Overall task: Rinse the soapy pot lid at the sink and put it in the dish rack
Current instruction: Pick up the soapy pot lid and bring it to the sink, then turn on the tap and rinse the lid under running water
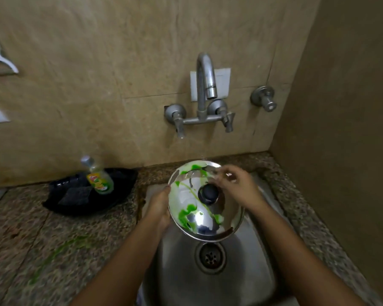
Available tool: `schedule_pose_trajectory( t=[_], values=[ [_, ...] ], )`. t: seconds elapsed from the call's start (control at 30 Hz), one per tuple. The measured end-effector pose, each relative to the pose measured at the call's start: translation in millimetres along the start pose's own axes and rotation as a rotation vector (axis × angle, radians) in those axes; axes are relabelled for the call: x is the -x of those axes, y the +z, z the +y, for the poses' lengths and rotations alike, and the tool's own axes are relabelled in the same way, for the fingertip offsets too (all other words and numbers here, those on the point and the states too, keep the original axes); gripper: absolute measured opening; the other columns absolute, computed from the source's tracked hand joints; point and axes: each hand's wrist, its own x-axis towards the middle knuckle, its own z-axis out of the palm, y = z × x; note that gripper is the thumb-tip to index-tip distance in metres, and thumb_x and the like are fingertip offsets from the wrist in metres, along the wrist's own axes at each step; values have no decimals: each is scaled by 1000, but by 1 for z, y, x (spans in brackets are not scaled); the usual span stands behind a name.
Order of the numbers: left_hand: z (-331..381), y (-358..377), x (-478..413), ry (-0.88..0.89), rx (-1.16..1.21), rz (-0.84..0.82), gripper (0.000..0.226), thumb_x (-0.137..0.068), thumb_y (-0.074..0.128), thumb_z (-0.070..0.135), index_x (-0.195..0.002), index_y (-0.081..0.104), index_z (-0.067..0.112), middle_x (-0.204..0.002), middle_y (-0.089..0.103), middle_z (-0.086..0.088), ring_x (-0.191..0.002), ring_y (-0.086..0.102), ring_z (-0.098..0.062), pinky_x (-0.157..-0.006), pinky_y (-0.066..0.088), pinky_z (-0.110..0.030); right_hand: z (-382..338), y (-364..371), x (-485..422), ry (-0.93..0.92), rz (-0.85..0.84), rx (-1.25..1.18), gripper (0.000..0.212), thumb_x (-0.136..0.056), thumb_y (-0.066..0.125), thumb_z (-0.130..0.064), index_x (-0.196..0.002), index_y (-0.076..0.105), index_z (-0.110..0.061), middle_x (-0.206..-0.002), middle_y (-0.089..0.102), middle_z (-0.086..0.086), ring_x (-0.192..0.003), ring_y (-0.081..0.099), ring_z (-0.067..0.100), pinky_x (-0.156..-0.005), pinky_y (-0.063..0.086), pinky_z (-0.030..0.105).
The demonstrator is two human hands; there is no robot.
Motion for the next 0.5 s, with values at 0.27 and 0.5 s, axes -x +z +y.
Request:
schedule_pose_trajectory(
  t=[0.27, 0.5],
  values=[
    [8, 12, -6, -19, -8, -64, 29, -101, 34, 19, -96, 59, 4, -54, 71, -4, -72, 62, -25, -60, 48, -30, -30, -27, -78, 73, 313, -112, 45, -94, 56, -32, -134, 51, -10, -125, 62, 5, -113, 58, 17, -94, 45, 31],
    [5, 1, -2, 22, -2, -43, 32, -100, 37, 21, -103, 62, 1, -66, 75, -4, -58, 71, -11, -54, 55, -18, -53, -13, -108, 15, 499, 42, 33, -91, 56, -43, -87, 67, -13, -75, 63, 0, -71, 57, 17, -52, 31, 28]
  ],
)
